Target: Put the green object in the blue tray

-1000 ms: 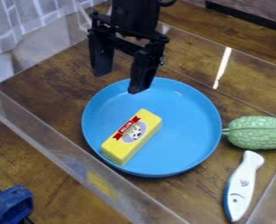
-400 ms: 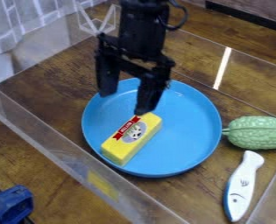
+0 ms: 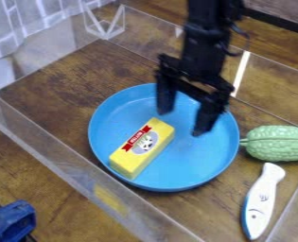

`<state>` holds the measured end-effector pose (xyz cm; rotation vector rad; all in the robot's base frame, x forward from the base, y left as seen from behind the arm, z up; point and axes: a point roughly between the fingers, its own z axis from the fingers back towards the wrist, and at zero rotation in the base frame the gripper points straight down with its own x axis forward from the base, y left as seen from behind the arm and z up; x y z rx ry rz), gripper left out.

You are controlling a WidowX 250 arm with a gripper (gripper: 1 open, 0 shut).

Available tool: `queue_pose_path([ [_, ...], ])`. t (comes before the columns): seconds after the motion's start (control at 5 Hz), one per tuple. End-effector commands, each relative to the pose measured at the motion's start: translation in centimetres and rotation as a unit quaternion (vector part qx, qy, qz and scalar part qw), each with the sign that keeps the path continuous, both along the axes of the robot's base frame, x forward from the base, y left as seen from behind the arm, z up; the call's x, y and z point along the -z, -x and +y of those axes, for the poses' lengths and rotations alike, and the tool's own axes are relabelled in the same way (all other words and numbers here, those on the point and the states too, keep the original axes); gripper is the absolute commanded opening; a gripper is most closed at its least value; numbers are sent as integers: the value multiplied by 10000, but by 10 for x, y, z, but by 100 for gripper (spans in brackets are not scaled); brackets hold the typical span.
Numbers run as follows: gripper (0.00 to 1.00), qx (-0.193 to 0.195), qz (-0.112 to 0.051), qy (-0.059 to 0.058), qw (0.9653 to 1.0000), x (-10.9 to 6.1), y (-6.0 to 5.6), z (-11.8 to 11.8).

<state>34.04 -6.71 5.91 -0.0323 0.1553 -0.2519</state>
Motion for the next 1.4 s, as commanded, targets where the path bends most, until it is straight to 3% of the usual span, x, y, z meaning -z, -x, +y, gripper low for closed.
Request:
queue_pose_path([
  [0.0,100,624,-462,129,9969,-13,-25,-26],
  [0.4,100,895,-690,181,9934,-13,-39,-85],
  [0.6,100,807,-814,217,9932,-7,-46,-106],
  [1.0,100,592,-654,271,9957,3,-56,-105],
  [1.2,100,522,-574,294,9966,17,-59,-102],
])
